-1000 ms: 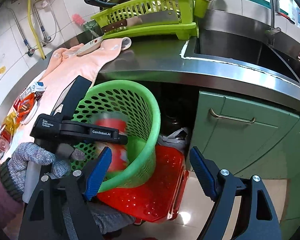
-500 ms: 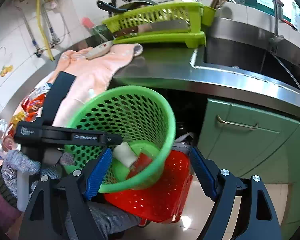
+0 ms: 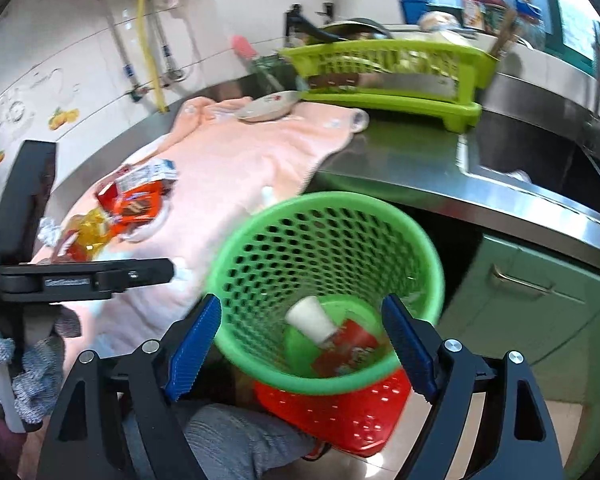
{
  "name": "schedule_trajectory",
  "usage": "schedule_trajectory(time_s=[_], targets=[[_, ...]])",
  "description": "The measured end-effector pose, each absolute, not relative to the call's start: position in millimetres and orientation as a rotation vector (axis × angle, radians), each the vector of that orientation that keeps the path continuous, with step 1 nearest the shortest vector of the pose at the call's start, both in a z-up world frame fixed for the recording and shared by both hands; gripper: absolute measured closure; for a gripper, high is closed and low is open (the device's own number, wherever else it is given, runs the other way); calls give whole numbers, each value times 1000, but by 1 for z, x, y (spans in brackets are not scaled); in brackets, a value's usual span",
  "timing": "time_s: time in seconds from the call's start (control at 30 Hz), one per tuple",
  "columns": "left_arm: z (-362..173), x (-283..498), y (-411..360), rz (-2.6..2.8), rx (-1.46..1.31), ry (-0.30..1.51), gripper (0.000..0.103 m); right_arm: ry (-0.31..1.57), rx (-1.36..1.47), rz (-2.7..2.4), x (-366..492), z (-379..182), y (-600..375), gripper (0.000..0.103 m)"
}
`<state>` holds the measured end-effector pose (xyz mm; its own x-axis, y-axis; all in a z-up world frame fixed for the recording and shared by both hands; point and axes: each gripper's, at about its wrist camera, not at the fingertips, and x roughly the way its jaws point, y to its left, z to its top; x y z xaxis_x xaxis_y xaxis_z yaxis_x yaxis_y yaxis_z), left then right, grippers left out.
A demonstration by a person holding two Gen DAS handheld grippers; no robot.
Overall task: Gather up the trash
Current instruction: 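Grasp the crumpled foil with the right tool while the left tool approaches the blue can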
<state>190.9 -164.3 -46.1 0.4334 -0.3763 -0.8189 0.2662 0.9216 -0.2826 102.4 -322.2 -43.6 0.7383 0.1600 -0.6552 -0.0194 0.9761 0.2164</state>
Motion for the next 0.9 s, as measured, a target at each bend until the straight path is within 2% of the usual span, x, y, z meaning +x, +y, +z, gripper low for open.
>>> schedule_trajectory(time_s=[0.6, 0.83, 0.9], targets=[[-16, 117, 61, 40, -335, 942, 26, 733, 79, 415, 147, -15, -175, 24], [-20, 87, 120, 161, -412, 922, 26, 740, 46, 608, 183, 0, -107, 24], [-23, 82, 131, 179, -429, 920, 26, 736, 25, 664, 192, 3, -86, 27]])
